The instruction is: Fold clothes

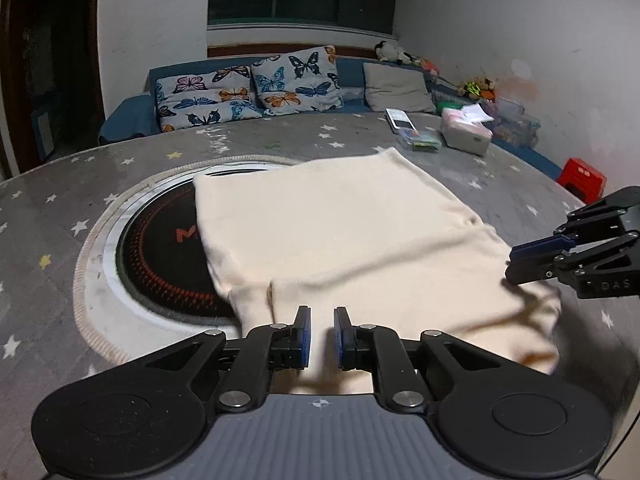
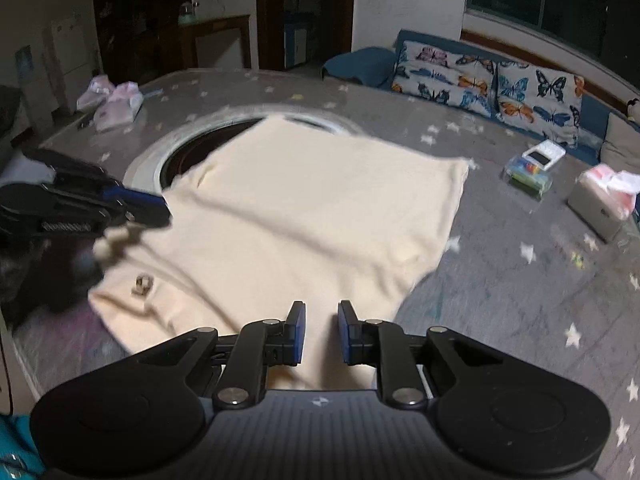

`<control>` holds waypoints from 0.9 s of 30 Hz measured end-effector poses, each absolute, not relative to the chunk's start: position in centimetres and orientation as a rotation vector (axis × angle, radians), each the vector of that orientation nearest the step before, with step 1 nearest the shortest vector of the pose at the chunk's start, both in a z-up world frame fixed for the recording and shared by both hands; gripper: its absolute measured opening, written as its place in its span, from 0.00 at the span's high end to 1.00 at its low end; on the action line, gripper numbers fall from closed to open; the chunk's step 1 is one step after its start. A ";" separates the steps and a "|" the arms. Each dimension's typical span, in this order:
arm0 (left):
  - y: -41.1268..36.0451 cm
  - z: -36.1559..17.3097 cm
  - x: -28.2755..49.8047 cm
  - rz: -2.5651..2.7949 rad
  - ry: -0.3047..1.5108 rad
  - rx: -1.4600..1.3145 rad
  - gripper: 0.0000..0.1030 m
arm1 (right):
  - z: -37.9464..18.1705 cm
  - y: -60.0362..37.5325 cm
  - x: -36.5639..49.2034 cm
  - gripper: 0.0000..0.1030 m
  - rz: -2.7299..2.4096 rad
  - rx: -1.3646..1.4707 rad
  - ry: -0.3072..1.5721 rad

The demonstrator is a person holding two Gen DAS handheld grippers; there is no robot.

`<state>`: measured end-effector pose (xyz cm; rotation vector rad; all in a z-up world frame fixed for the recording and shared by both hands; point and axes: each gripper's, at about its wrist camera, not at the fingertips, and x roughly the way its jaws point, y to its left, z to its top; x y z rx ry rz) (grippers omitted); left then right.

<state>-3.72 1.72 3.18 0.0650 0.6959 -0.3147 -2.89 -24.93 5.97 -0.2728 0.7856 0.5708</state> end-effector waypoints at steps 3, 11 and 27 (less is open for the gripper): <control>2.2 3.6 -5.5 -0.324 0.690 0.100 0.85 | 6.0 -25.1 -3.6 0.83 0.570 -0.280 0.785; 2.0 3.8 -10.2 -0.370 0.645 0.250 0.62 | 5.3 -25.3 -4.7 0.83 0.560 -0.297 0.807; -2.1 1.3 -11.9 -0.437 0.519 0.515 0.60 | 5.3 -25.4 -6.0 0.83 0.577 -0.352 0.809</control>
